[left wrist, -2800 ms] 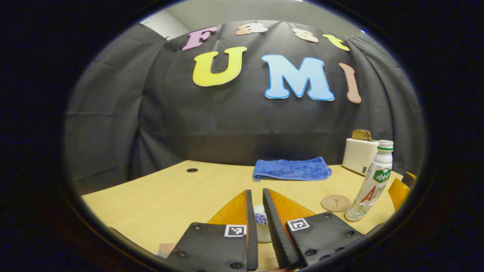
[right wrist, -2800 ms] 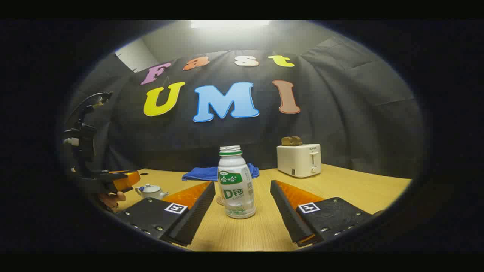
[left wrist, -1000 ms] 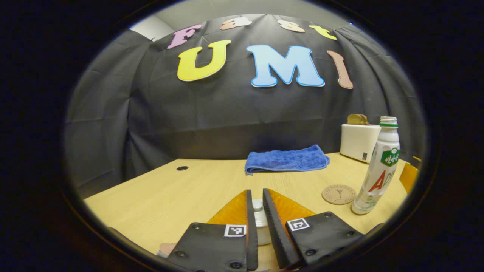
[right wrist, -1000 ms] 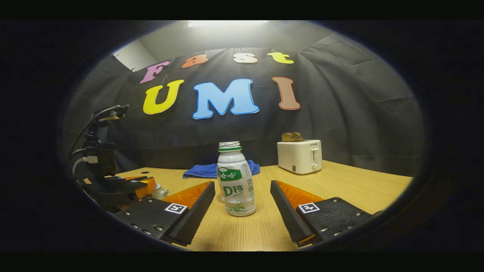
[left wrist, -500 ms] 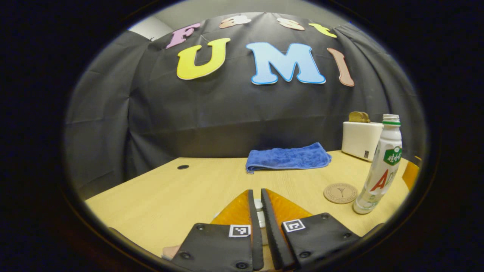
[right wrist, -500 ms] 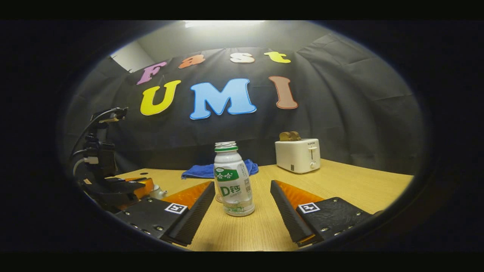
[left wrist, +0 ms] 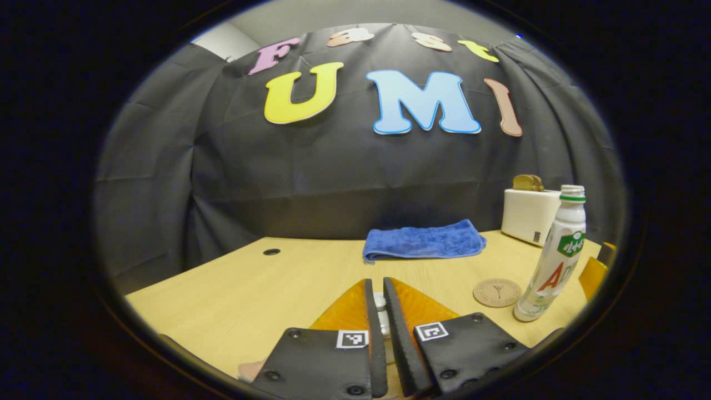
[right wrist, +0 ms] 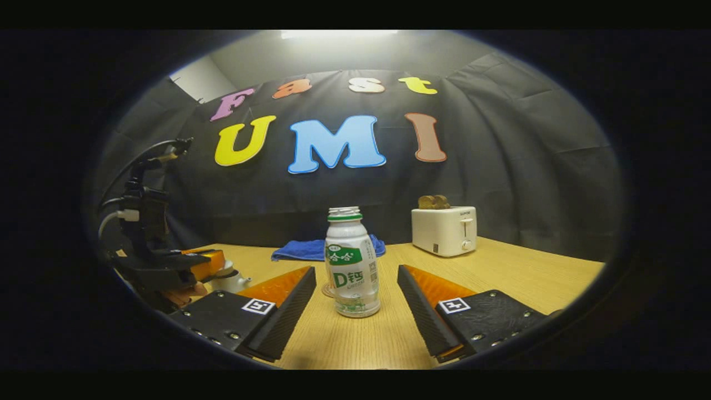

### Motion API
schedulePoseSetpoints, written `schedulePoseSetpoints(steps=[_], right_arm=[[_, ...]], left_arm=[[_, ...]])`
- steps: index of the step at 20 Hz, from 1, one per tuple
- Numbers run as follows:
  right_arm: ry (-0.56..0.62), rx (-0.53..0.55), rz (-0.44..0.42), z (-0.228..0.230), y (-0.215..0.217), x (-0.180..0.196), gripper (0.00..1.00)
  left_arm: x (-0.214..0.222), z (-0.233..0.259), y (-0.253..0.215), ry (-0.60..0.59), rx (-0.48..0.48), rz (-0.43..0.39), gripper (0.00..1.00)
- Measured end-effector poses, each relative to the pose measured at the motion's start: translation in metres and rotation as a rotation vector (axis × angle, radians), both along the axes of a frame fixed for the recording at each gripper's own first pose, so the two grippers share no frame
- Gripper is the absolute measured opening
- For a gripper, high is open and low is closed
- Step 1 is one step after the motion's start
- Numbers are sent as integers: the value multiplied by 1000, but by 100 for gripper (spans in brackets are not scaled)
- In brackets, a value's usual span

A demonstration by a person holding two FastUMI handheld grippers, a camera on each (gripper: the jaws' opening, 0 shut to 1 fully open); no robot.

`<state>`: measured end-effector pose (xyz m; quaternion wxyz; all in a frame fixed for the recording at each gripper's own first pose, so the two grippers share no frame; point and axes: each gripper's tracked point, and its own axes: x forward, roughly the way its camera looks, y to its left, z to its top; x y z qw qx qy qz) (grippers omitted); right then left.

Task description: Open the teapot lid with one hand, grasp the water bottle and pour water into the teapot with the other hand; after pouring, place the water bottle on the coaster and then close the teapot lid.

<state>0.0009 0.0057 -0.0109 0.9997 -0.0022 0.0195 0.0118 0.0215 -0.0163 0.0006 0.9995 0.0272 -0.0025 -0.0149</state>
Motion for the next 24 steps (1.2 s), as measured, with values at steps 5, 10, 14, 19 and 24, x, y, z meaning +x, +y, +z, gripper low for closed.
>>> schedulePoseSetpoints(steps=[5,10,14,19,24], right_arm=[[8,-2,-6,-2,-1,2,92],[29,8,6,-6,0,4,92],[58,-13,10,-11,0,8,92],[108,-79,15,-19,6,21,92],[180,-94,23,-29,6,43,91]], left_arm=[[-8,12,19,-38,-17,31,17],[-11,18,51,-57,-33,99,17],[-13,18,70,-63,-43,134,63],[-10,7,102,-39,-24,188,17],[-8,1,129,-26,-2,238,18]])
